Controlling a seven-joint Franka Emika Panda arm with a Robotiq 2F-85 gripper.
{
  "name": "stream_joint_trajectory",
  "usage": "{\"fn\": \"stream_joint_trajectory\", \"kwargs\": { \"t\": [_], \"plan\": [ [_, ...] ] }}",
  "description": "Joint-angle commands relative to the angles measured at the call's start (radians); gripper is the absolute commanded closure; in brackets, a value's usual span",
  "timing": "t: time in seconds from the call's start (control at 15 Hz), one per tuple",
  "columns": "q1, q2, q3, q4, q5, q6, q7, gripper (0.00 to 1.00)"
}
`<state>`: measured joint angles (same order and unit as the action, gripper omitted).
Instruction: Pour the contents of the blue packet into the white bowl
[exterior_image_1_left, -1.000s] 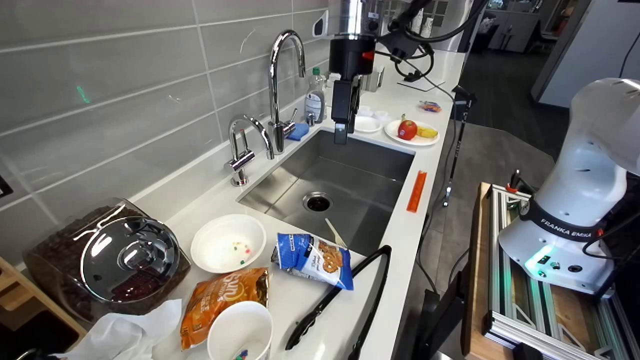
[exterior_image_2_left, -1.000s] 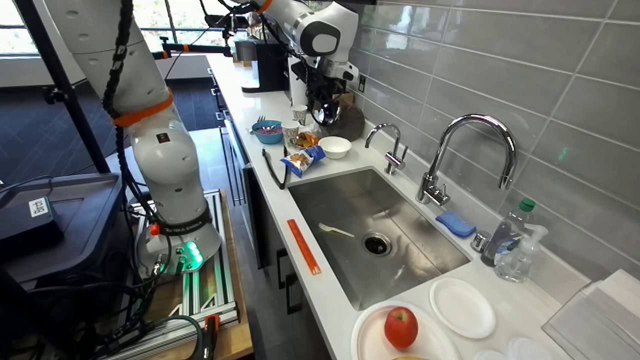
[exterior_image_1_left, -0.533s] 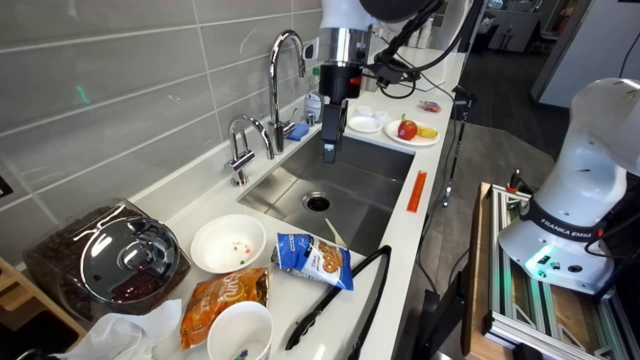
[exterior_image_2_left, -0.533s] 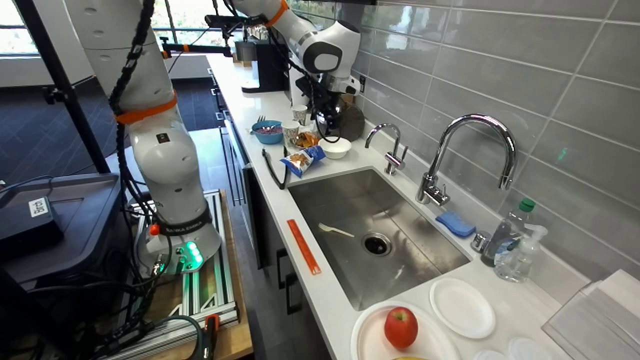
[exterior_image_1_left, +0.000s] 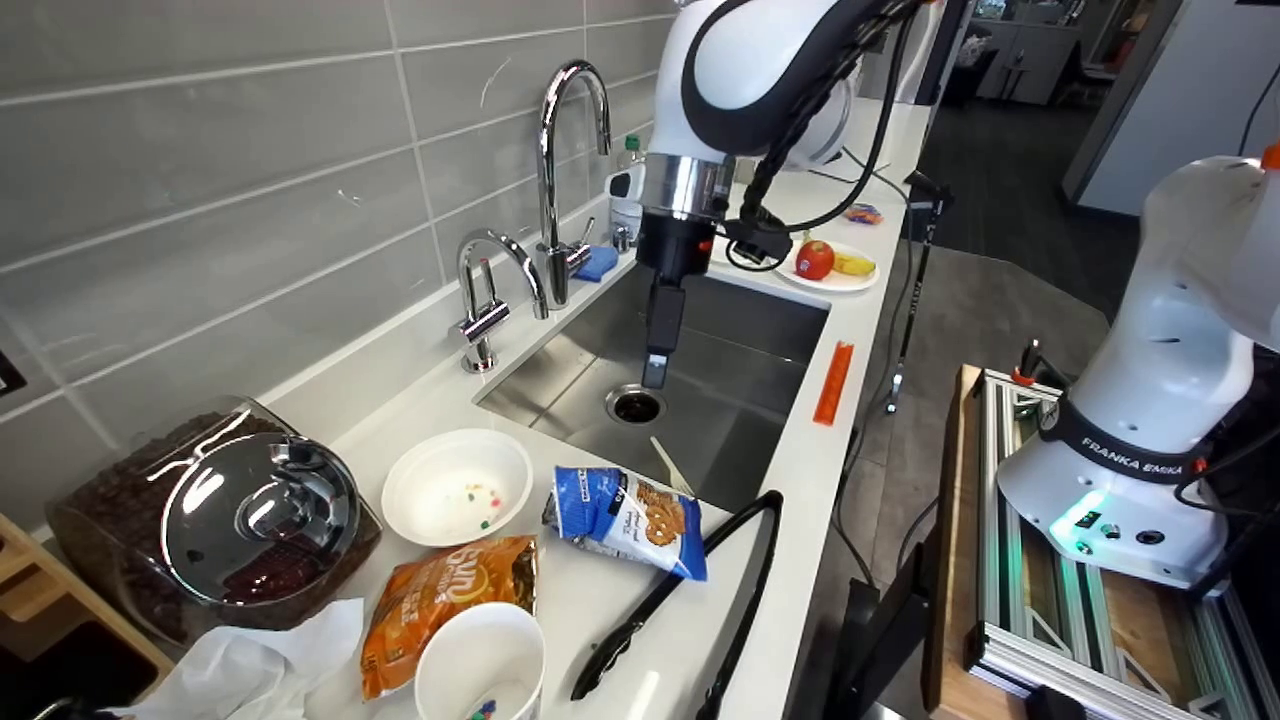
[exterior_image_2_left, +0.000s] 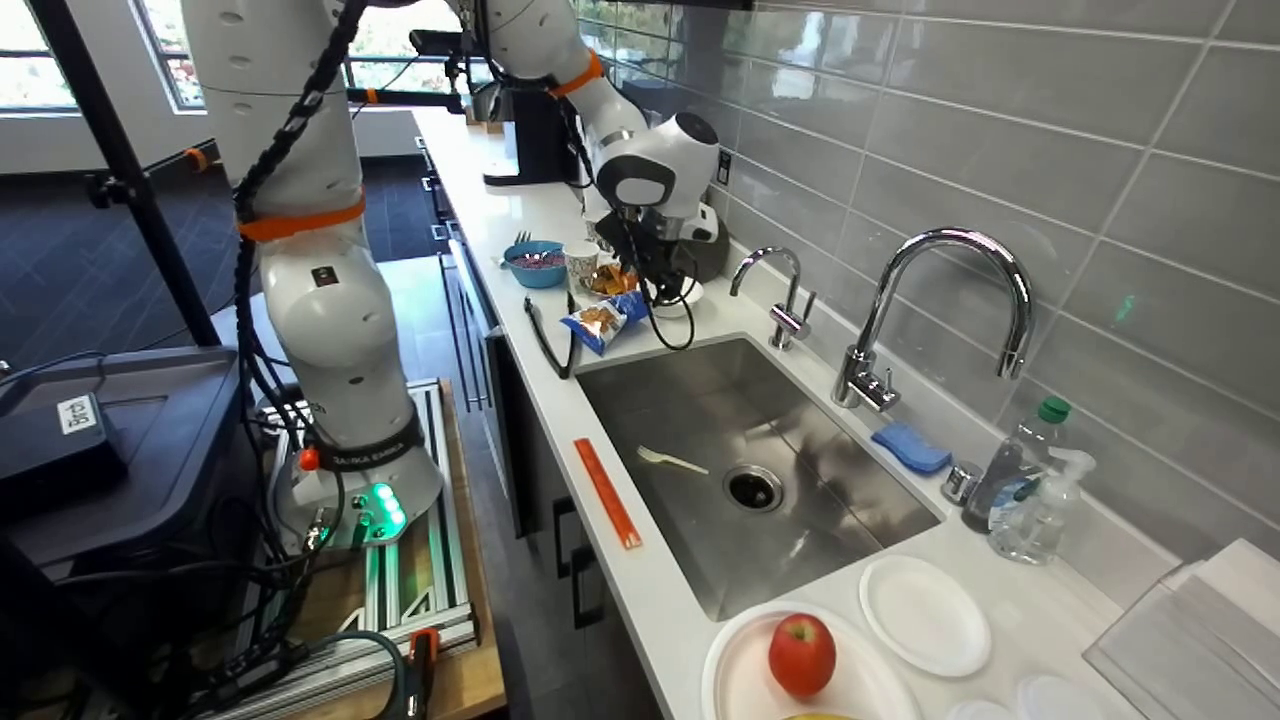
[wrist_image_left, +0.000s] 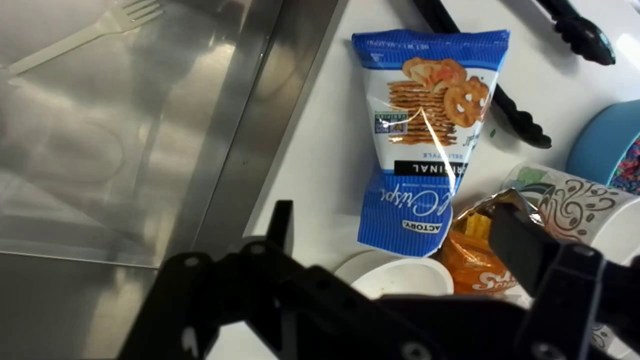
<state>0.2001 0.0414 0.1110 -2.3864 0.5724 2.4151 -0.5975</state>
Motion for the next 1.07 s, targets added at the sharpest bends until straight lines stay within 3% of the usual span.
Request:
{"fn": "stream_joint_trajectory", "kwargs": {
  "t": [0.0,0.2,0.8,1.0],
  "plan": [
    [-0.029,0.068,0.039,-0.020,0.135,0.054,-0.183,0.00],
    [-0.046,0.128,0.067,-0.012,0.213,0.068,-0.297,0.00],
    [-0.068,0.257,0.145,0.016,0.310,0.127,-0.458,0.00],
    [-0.071,0.284,0.162,0.027,0.327,0.157,-0.484,0.05]
  ]
}}
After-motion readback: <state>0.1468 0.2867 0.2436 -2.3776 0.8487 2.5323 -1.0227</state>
